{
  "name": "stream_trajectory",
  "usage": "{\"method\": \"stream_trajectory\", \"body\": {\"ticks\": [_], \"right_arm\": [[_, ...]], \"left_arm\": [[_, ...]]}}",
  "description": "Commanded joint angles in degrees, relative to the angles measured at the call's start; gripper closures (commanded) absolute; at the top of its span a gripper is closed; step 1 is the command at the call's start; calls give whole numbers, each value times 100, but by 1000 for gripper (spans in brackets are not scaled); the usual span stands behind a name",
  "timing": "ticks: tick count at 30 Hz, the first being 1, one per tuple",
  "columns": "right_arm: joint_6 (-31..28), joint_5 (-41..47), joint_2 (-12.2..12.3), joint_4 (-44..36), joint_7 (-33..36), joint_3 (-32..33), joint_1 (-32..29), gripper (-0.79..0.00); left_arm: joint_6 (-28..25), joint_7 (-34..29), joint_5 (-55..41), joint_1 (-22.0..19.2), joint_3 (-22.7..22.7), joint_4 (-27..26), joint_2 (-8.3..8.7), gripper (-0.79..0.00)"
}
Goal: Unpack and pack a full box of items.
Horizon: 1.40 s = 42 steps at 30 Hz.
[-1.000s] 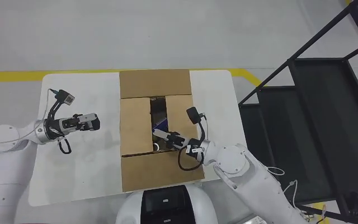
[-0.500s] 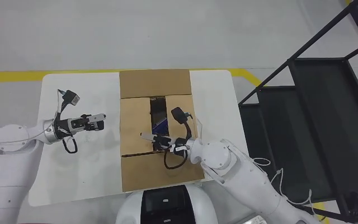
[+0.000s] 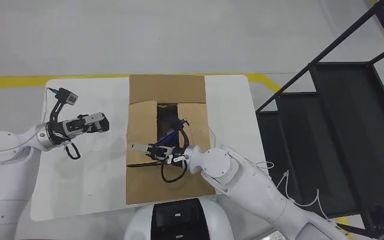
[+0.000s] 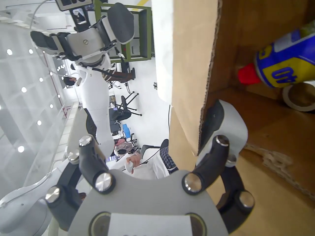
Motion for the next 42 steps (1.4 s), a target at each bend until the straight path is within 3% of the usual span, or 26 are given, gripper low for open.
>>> {"method": "stream_trajectory", "body": {"ticks": [1,7,11,16,21,24,31,37,42], "right_arm": [[-104,-23,-41,-71,-78,-78,78,-785],[-220,13,-305,82,-291,-617,612,-785],[-203,238,-638,632,-450,-1175,1190,-785],[240,425,-1101,1290,-612,-1799,1829,-785],[464,359,-1378,1600,-746,-2099,2003,-785],[537,332,-1461,1652,-723,-2114,2035,-785],[868,-65,-1260,928,-580,-1795,1538,-785],[1111,-718,-799,-313,-181,-1157,634,-785],[958,-1012,-390,-1258,168,-268,-436,-785]], "left_arm": [[27,-21,-248,53,-133,-127,13,-785],[198,-85,-1083,208,-528,-426,38,-785],[274,-153,-1227,246,-660,-588,51,-785],[315,-195,-1120,269,-676,-699,58,-785],[494,-121,-691,115,-520,-336,60,-785],[470,268,-155,44,-277,-101,33,-785],[496,512,372,-151,125,616,-21,-785],[410,846,937,-365,520,1126,-91,-785],[295,968,1251,-549,950,1365,-189,-785]]}}
